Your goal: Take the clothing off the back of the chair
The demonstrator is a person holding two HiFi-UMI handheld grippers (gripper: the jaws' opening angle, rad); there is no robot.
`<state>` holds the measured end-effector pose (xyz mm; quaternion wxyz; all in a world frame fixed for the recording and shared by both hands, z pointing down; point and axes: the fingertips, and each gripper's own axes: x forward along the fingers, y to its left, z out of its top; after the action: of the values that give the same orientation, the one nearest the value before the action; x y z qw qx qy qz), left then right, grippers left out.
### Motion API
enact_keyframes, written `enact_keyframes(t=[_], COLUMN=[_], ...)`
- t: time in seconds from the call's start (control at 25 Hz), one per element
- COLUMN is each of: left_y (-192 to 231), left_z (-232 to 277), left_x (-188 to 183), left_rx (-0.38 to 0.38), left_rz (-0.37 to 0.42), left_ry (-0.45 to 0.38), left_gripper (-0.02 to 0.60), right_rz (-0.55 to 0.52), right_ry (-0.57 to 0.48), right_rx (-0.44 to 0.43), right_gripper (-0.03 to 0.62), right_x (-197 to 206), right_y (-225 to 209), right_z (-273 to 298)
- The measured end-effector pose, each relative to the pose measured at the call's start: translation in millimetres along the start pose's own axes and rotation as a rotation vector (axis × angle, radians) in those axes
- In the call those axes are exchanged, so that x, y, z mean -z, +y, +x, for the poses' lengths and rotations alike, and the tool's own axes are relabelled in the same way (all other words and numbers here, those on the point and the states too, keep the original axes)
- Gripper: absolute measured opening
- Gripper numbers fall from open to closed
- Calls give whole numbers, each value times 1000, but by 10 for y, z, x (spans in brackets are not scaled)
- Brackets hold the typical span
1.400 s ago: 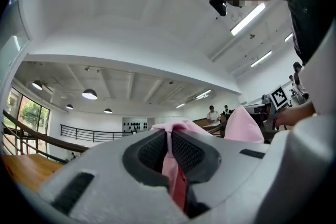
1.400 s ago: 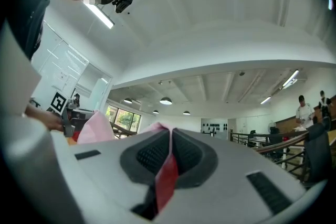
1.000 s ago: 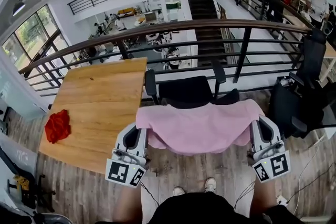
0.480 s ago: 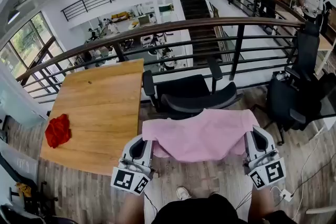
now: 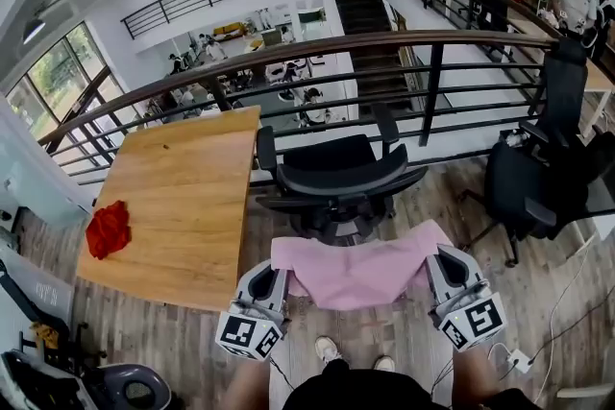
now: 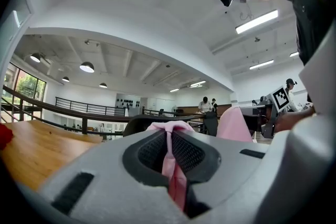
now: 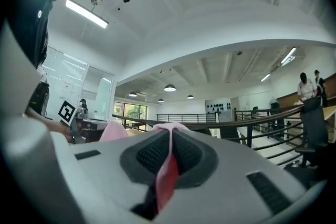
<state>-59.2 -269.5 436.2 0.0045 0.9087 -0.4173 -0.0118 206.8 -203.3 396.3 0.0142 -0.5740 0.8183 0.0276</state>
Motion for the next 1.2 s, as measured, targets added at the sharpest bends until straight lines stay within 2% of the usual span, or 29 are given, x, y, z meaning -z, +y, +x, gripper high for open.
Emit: enact_keyframes(t=[0.16, 0.56, 0.84, 1.2], left_y=[-174, -529, -637, -733], left_z=[-74, -145, -192, -238], left_x=[209, 470, 440, 402], left_rx=[-22, -41, -39, -34], left_rz=[-18, -50, -53, -52], left_ry=[40, 69, 64, 50], left_gripper=[29, 29, 29, 29], right_rz=[13, 13, -41, -84], right_ry=[26, 54, 64, 59], right_rx=[-10, -28, -44, -14], right_gripper=[12, 12, 11, 11], right_x=[147, 432, 405, 357], right_y=[-39, -148, -123, -159], right_z=[-178, -441, -541, -590])
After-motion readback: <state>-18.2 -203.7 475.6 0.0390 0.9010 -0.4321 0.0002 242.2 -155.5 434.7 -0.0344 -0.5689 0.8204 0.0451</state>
